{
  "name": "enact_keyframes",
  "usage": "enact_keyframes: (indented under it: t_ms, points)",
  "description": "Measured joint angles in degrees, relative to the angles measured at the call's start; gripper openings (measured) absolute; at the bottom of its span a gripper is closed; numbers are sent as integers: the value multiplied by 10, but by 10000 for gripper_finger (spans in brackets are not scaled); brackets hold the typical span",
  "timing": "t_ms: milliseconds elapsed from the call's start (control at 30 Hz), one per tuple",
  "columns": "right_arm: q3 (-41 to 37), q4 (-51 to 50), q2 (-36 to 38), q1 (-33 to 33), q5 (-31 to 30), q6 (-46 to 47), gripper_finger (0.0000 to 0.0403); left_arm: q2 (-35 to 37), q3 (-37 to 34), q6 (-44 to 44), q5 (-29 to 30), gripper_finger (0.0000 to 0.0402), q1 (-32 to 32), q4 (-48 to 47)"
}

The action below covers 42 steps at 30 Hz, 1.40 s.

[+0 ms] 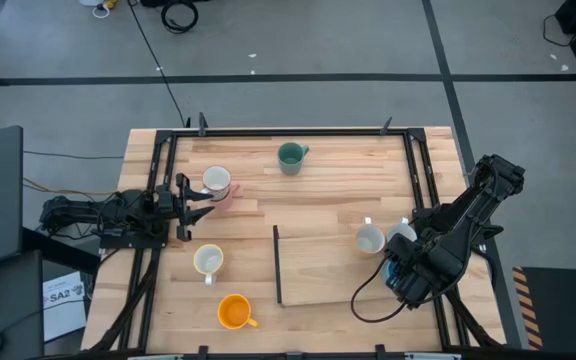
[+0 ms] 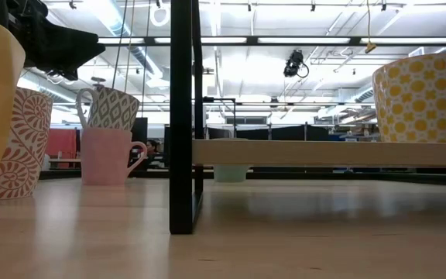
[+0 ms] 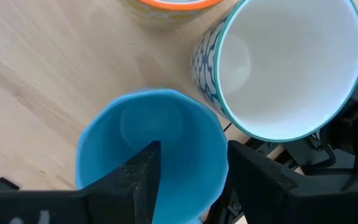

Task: Place coffee mugs
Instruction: Put the gray patterned mug on the shelf

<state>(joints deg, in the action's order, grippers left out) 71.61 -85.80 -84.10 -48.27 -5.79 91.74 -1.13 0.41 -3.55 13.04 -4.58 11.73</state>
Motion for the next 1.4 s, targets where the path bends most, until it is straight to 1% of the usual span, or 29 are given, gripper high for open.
enact_keyframes:
  t_ms: [100,300,433,567,667,733,800,867,900,1000,1100,1267,1400]
  points:
    - [0,0,0,0,14,0,191,0,0,0,0,155,0,0]
    - [0,0,0,0,63,-2,189,0,0,0,0,155,0,0]
    - [4,-4,0,0,65,1,189,0,0,0,0,155,0,0]
    - [33,-18,4,0,64,1,190,0,0,0,0,155,0,0]
    - [63,-27,8,0,45,1,189,0,0,0,0,155,0,7]
    - [85,-38,9,0,19,-2,190,0,0,0,2,155,0,30]
    - [108,-40,9,4,-18,-7,190,0,0,-1,8,155,0,65]
    - [123,-42,9,12,-62,-22,189,0,1,-1,26,155,0,95]
    - [129,-41,9,18,-87,-30,189,0,7,-1,39,155,0,91]
    - [138,-37,9,48,-141,-54,190,-19,48,-1,64,155,0,58]
    - [138,-34,9,90,-150,-104,189,-68,110,-1,88,155,0,-2]
    - [138,2,9,163,-153,-229,190,-201,244,-22,130,155,0,-124]
    - [138,51,9,216,-153,-341,189,-319,355,-16,166,155,0,-248]
